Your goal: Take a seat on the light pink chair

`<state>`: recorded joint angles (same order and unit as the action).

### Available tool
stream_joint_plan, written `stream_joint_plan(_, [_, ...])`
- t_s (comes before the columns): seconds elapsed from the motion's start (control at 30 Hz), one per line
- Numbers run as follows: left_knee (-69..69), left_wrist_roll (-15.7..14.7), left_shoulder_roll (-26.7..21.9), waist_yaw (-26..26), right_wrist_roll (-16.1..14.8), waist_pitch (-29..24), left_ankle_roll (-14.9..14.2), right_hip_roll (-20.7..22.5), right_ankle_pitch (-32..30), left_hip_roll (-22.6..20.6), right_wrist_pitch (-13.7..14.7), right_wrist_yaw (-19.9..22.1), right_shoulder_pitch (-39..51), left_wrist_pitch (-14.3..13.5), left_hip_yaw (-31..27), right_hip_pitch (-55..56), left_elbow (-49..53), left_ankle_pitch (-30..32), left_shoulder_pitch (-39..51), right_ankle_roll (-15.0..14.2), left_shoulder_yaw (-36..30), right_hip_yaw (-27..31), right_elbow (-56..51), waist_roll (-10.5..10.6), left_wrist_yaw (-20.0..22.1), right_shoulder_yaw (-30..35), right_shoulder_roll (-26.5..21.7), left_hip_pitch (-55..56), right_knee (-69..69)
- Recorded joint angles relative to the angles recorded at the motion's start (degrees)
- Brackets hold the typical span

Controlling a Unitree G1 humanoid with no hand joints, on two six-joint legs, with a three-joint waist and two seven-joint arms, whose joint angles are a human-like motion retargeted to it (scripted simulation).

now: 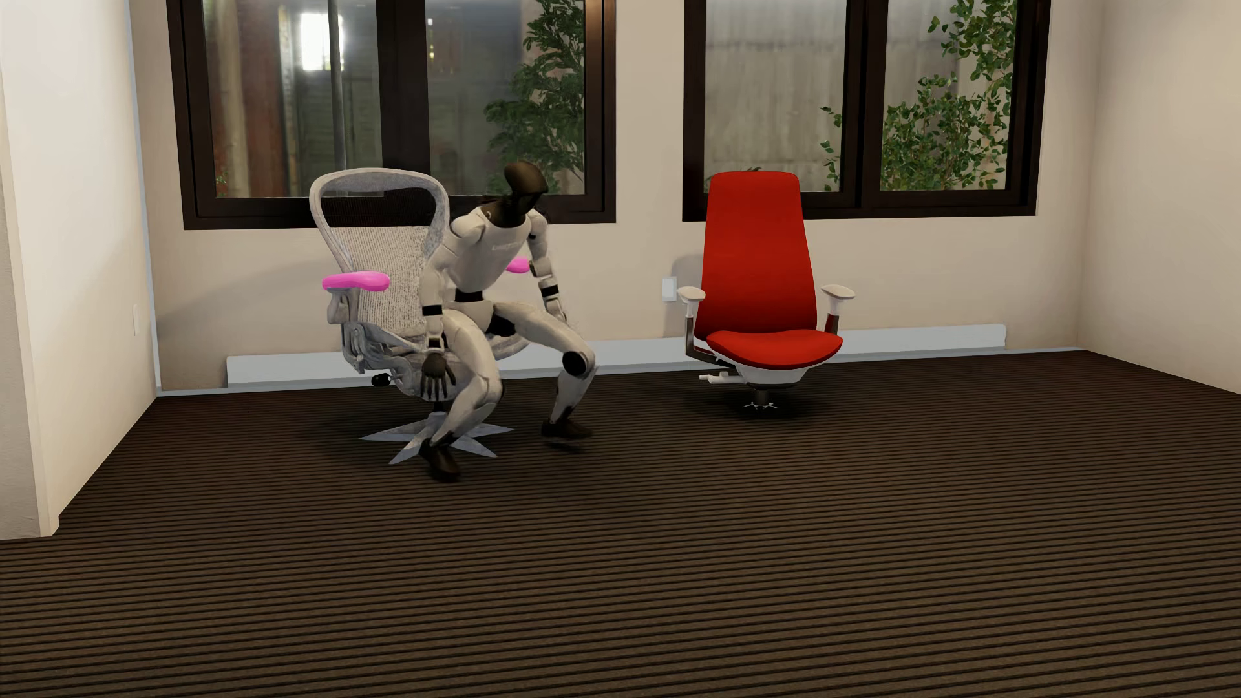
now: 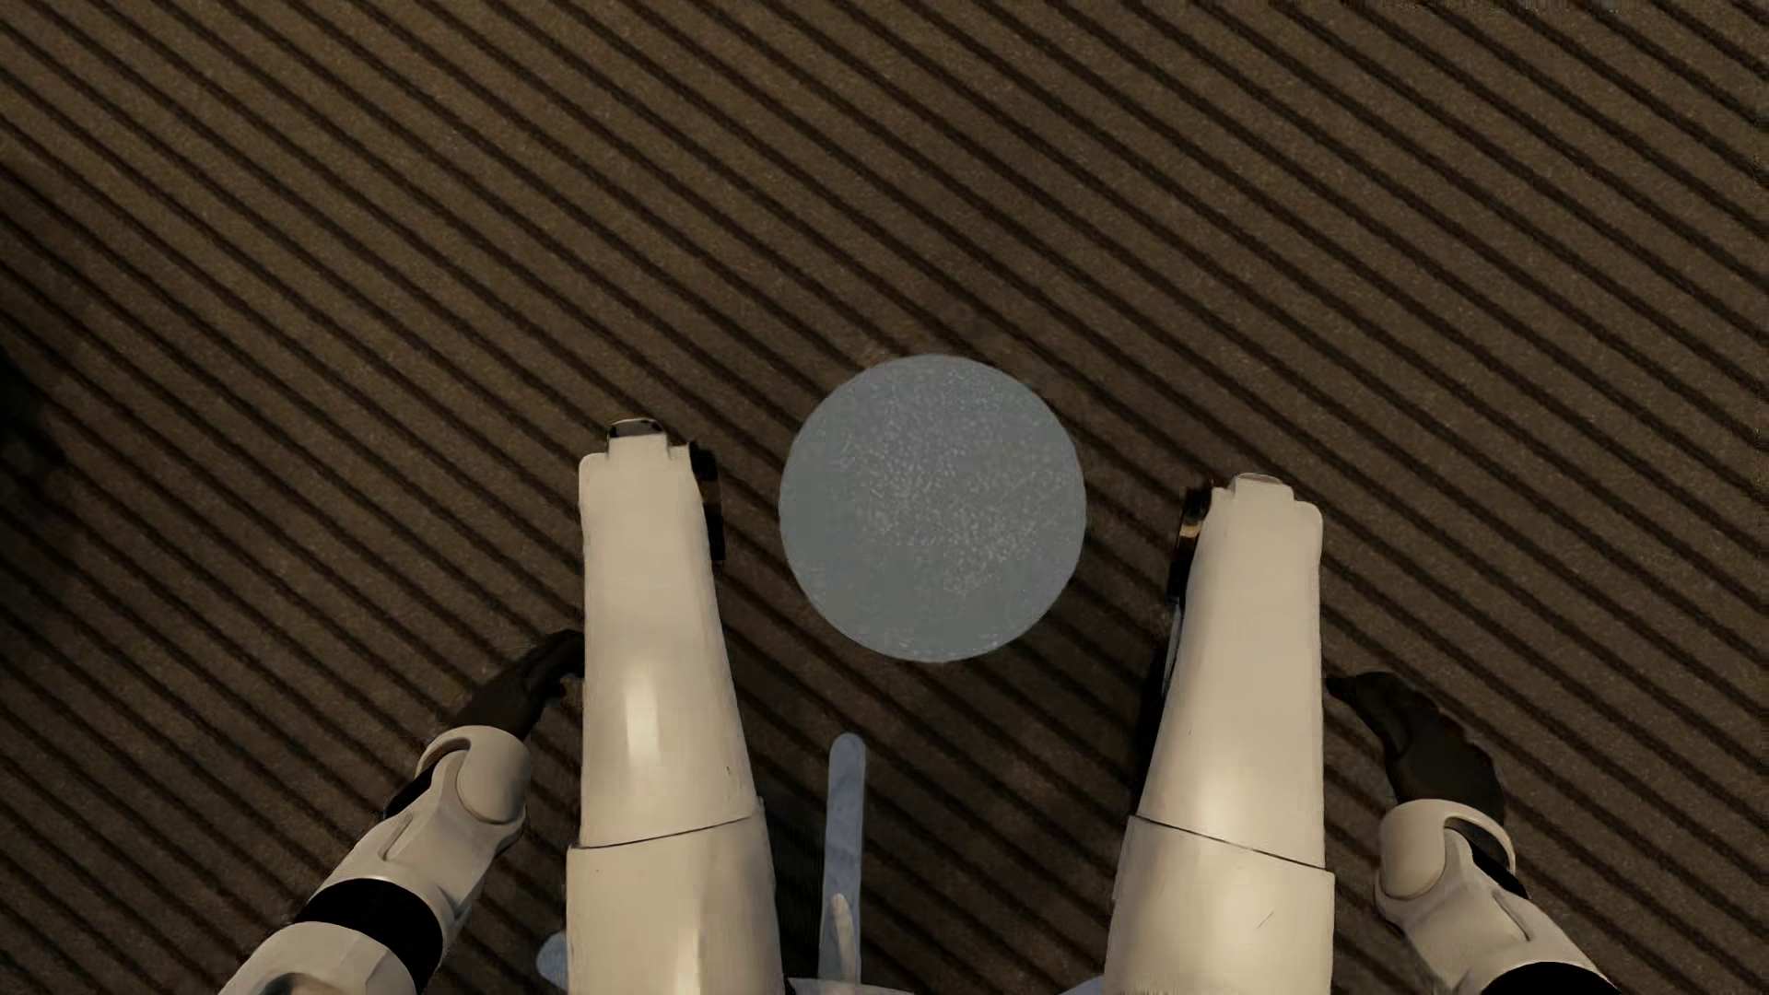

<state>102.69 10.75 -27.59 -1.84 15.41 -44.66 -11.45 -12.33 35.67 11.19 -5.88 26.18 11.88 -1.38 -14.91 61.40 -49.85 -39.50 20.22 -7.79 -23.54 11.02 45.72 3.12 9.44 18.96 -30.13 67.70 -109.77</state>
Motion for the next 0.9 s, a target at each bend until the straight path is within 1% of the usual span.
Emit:
stream_joint_plan(0.03, [0.5,-0.12,1.04,-0.16,0.01,-0.93,-0.46,-0.58,0.95,0.03,-0.19,-2.25,1.29,-0.64,0.02,-1.18,-0.21,0.6,-0.12,-0.09,-0.11,0.02,0.17,0.07,-0.1,-0.78,-0.33,-0.68,-1.04])
stream_joint_plan(0.07, [0.82,-0.03,2.26,-0.18,-0.39,-1.46,-1.19,-1.83,0.36,0.17,-0.93,-0.75,1.95,-1.19,0.27,-2.2,-1.17,1.36,-0.7,-0.52,-0.32,-0.26,0.28,-0.02,0.72,-1.35,0.03,-1.63,-1.44])
stream_joint_plan(0.1, [0.56,0.29,3.27,0.31,-0.82,-1.82,-1.43,-2.52,0.31,0.24,-1.36,-0.07,2.5,-0.72,0.72,-3.56,-2.02,1.59,-1.57,-0.76,0.27,-0.52,0.94,0.21,1.24,-1.36,0.59,-3.2,-1.8])
stream_joint_plan(0.13, [1.19,-0.06,3.86,0.4,-1.1,-1.65,-2.17,-2.27,0.68,1.17,-1.01,-0.37,2.37,-1.51,1.2,-4.53,-1.12,1.5,-3.24,-0.43,0.45,-0.66,1.24,0.08,2.16,-0.63,0.7,-4.44,-2.49])
stream_joint_plan(0.17, [1.64,1.95,4.46,0.53,-0.03,-1.19,-2.15,-2.1,0.38,1.85,-1.03,-1.84,1.96,-1.05,1.54,-5.76,-2.0,0.77,-4.39,-0.07,1.94,-0.55,1.53,-0.06,-0.33,-0.12,0.85,-5.89,-2.97])
stream_joint_plan(0.2, [2.41,3.0,5.29,0.55,0.21,-0.89,-2.57,-1.8,0.43,2.09,-0.99,-1.52,2.03,-0.84,1.73,-6.84,-2.48,0.55,-5.39,0.35,2.31,-0.46,2.68,-0.01,-1.53,0.68,0.99,-7.15,-3.71])
stream_joint_plan(0.23, [2.95,3.77,6.39,0.61,-0.02,-0.45,-2.61,-1.68,0.98,2.46,-0.21,-2.26,2.26,-1.09,2.24,-7.98,-4.21,-0.09,-6.27,0.78,1.98,-0.32,4.73,-0.16,-1.07,1.59,1.61,-8.53,-4.33])
stream_joint_plan(0.27, [2.86,3.7,7.56,0.67,-0.08,-0.35,-3.33,-1.71,1.64,2.95,-1.3,-1.64,2.4,-0.93,2.39,-9.33,-6.09,-1.04,-6.94,1.42,1.73,-0.34,7.05,-0.42,-0.13,2.68,2.52,-10.48,-4.59])
stream_joint_plan(0.3, [2.76,3.5,8.94,0.63,-1.43,0.11,-3.3,-1.7,1.75,3.54,-1.55,-0.9,2.45,0.29,2.7,-10.35,-8.2,-1.56,-7.28,1.36,1.42,-0.67,8.8,-0.19,1.16,4.14,3.2,-11.7,-4.69])
stream_joint_plan(0.33, [2.52,2.1,9.9,0.98,-1.98,0.69,-3.57,-1.84,2.13,4.05,-1.06,-1.51,3.44,-2.62,2.92,-10.73,-10.16,-1.96,-7.43,1.66,1.77,-0.96,11.84,-0.27,1.62,5.23,4.52,-12.54,-4.73])
stream_joint_plan(0.37, [2.59,-1.86,11.46,0.99,-2.59,1.39,-3.71,-1.89,2.4,4.37,-1.18,-2.01,3.71,-1.4,2.86,-10.82,-12.34,-2.31,-6.92,1.61,3.17,-0.93,13.15,-0.49,2.72,5.38,5.29,-12.85,-4.78])
stream_joint_plan(0.4, [2.77,-3.15,12.13,0.78,-2.93,1.59,-5.66,-1.63,2.42,5.01,-1.23,-2.01,3.71,-0.65,2.71,-11.44,-13.18,-2.04,-7.09,1.93,3.67,-1.34,13.68,-0.51,5.22,5.39,5.82,-13.41,-4.55])
stream_joint_plan(0.43, [2.6,-2.96,11.9,0.87,-3.38,1.79,-4.94,-1.58,1.68,5.12,-0.92,-2.09,3.63,0.01,3.03,-11.79,-13.57,-2.42,-7.21,1.82,3.91,-1.58,14.23,-0.72,5.99,5.39,6.57,-14.25,-4.41])
stream_joint_plan(0.47, [2.74,-2.95,11.36,0.84,-2.72,1.73,-4.93,-1.38,1.47,5.08,-2.64,-0.76,3.6,0.11,2.89,-12.35,-13.69,-2.19,-6.93,1.95,3.57,-1.72,15.23,-0.67,5.87,5.5,6.96,-14.67,-4.2])
stream_joint_plan(0.5, [2.74,-2.67,10.87,1.0,-3.16,1.51,-4.97,-1.16,1.58,4.98,-2.54,-0.45,3.42,-0.54,2.96,-13.08,-13.27,-2.07,-7.13,1.67,3.03,-1.7,15.37,-0.8,6.07,5.7,7.46,-15.55,-4.38])
stream_joint_plan(0.53, [2.69,-0.54,10.17,1.1,-3.21,1.71,-4.57,-0.79,1.67,4.85,-2.48,-0.63,3.1,-0.34,3.09,-13.67,-11.65,-2.13,-7.85,2.33,1.87,-1.67,15.59,-0.76,6.27,6.14,7.58,-16.17,-4.22])
stream_joint_plan(0.57, [2.74,1.3,10.06,1.32,-2.56,1.64,-4.52,-0.36,1.71,4.67,-2.62,-0.53,2.76,0.3,3.01,-14.14,-10.63,-1.93,-8.15,2.28,1.88,-1.43,15.82,-0.61,4.25,6.22,8.03,-16.66,-4.26])
stream_joint_plan(0.6, [2.64,2.25,10.4,1.4,-2.31,1.47,-4.36,0.15,1.85,4.4,-1.62,-0.88,2.75,0.2,2.93,-14.36,-10.98,-1.91,-7.79,2.37,1.85,-1.24,16.26,-0.38,4.63,5.88,8.08,-17.01,-4.31])
stream_joint_plan(0.63, [2.16,2.57,10.66,1.48,-2.39,1.05,-1.94,0.61,1.65,4.13,-1.89,-1.14,2.84,0.79,3.06,-14.49,-11.26,-2.91,-7.42,1.96,1.9,-1.21,16.32,-0.06,4.81,5.94,7.96,-17.7,-4.16])
stream_joint_plan(0.67, [2.52,2.2,10.9,1.53,-2.55,1.13,-2.32,1.12,-0.35,3.93,-2.4,-0.81,2.36,1.38,3.1,-14.35,-10.91,-2.35,-7.68,2.07,1.75,-1.11,16.13,0.29,4.8,6.19,7.67,-17.53,-3.71])
stream_joint_plan(0.7, [2.33,2.24,10.87,1.63,-2.58,0.43,-1.32,1.32,-0.57,3.63,-1.97,-0.92,2.41,1.03,3.1,-14.58,-11.42,-2.9,-7.29,1.57,1.79,-1.02,16.18,0.48,4.73,5.92,7.69,-17.83,-3.48])
stream_joint_plan(0.73, [2.7,2.17,10.93,1.46,-2.91,0.22,-2.69,1.46,-0.88,3.53,-1.14,-1.54,2.33,0.44,3.04,-13.88,-11.3,-1.9,-7.15,0.86,1.68,-0.8,15.99,0.66,3.82,5.19,7.27,-17.33,-3.44])
stream_joint_plan(0.77, [2.76,2.38,11.05,1.4,-3.05,-0.23,-2.57,1.73,-1.97,3.51,-1.46,-1.59,2.64,0.46,3.06,-13.47,-11.28,-1.71,-7.07,1.19,1.75,-0.96,16.35,1.0,3.76,4.38,7.25,-17.06,-3.0])
stream_joint_plan(0.8, [2.72,1.96,11.13,1.27,-2.76,-0.67,-2.7,1.88,-1.97,3.63,-1.28,-1.47,2.23,0.14,2.99,-13.33,-11.18,-1.88,-6.91,1.06,1.69,-1.06,16.11,1.27,3.75,4.38,6.9,-16.88,-2.85])
stream_joint_plan(0.83, [2.83,2.07,11.08,1.18,-2.16,-0.77,-3.01,1.56,-2.32,3.47,-0.62,-1.92,1.38,0.26,2.77,-12.99,-11.29,-1.83,-6.88,0.68,1.54,-1.1,15.28,1.45,3.37,3.65,6.34,-16.23,-2.83])
stream_joint_plan(0.87, [2.79,2.37,10.82,1.15,-2.61,-1.02,-2.72,1.55,-2.55,3.49,-0.37,-1.88,1.12,0.05,3.03,-12.47,-11.2,-1.84,-6.55,0.88,1.67,-1.26,15.04,1.39,3.49,3.74,6.35,-15.69,-2.58])
stream_joint_plan(0.9, [2.91,2.46,10.46,1.0,-2.79,-1.07,-3.18,1.67,-2.56,3.57,0.5,-2.51,1.02,-0.56,2.78,-11.92,-11.01,-1.93,-6.47,0.79,1.6,-1.35,14.9,1.43,2.83,3.24,6.13,-14.91,-2.48])
